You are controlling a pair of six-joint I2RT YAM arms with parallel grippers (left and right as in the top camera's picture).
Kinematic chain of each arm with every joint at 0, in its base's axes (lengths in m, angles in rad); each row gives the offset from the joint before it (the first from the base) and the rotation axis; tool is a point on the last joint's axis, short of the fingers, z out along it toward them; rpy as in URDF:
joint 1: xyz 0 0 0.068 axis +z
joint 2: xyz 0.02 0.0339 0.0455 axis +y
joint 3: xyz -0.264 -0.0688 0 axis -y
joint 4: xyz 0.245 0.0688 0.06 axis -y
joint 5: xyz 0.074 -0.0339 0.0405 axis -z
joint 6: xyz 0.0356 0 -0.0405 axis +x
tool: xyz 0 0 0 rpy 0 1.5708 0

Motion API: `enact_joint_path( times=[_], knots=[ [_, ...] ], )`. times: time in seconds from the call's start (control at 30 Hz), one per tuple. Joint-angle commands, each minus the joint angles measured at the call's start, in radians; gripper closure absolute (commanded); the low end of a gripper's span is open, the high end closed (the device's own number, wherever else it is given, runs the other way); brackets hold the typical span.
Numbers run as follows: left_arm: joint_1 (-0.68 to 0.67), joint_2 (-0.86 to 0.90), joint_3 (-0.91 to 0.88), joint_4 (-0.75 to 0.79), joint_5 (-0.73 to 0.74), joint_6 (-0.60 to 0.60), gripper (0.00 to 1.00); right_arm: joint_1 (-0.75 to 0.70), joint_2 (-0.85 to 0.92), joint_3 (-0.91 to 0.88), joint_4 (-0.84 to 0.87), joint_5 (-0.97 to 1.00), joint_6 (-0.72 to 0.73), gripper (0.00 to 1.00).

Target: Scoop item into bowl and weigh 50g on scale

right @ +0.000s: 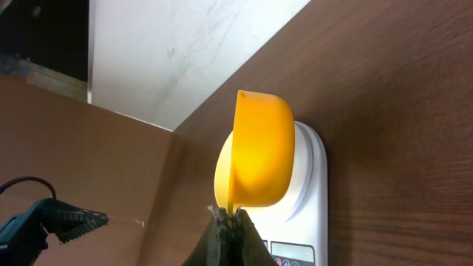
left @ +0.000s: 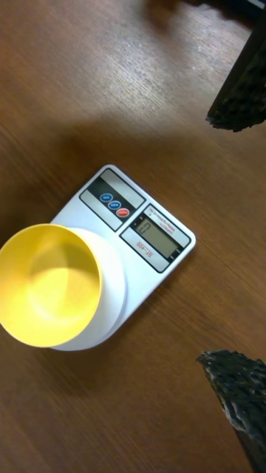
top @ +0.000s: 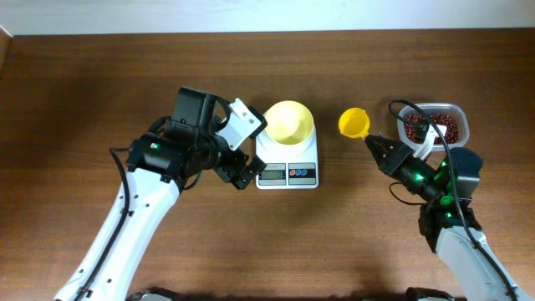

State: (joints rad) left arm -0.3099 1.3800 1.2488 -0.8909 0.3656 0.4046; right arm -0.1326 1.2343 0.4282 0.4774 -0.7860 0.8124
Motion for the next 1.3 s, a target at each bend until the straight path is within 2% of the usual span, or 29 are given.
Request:
enact_joint_path(
  times=[0.0, 0.5, 0.6, 0.83, 1.27],
  knots=[
    [0.003, -0.008, 0.024, 0.002, -0.015, 0.016, 0.01, -0.005, 0.001, 0.004, 0.004, 0.008, 0.000, 0.96],
    [0.003, -0.008, 0.024, 0.029, -0.024, 0.016, 0.01, -0.005, 0.001, 0.004, -0.032, 0.005, 0.001, 0.96],
    [0.004, -0.012, 0.024, 0.021, -0.079, 0.017, 0.01, -0.005, 0.001, 0.004, -0.048, 0.005, 0.001, 0.96],
    [0.003, -0.017, 0.024, -0.027, -0.078, 0.017, 0.01, -0.005, 0.001, 0.004, -0.048, 0.005, 0.001, 0.96],
    [0.003, -0.014, 0.021, -0.024, -0.078, 0.017, 0.01, -0.005, 0.001, 0.004, -0.056, 0.005, 0.001, 0.96]
  ],
)
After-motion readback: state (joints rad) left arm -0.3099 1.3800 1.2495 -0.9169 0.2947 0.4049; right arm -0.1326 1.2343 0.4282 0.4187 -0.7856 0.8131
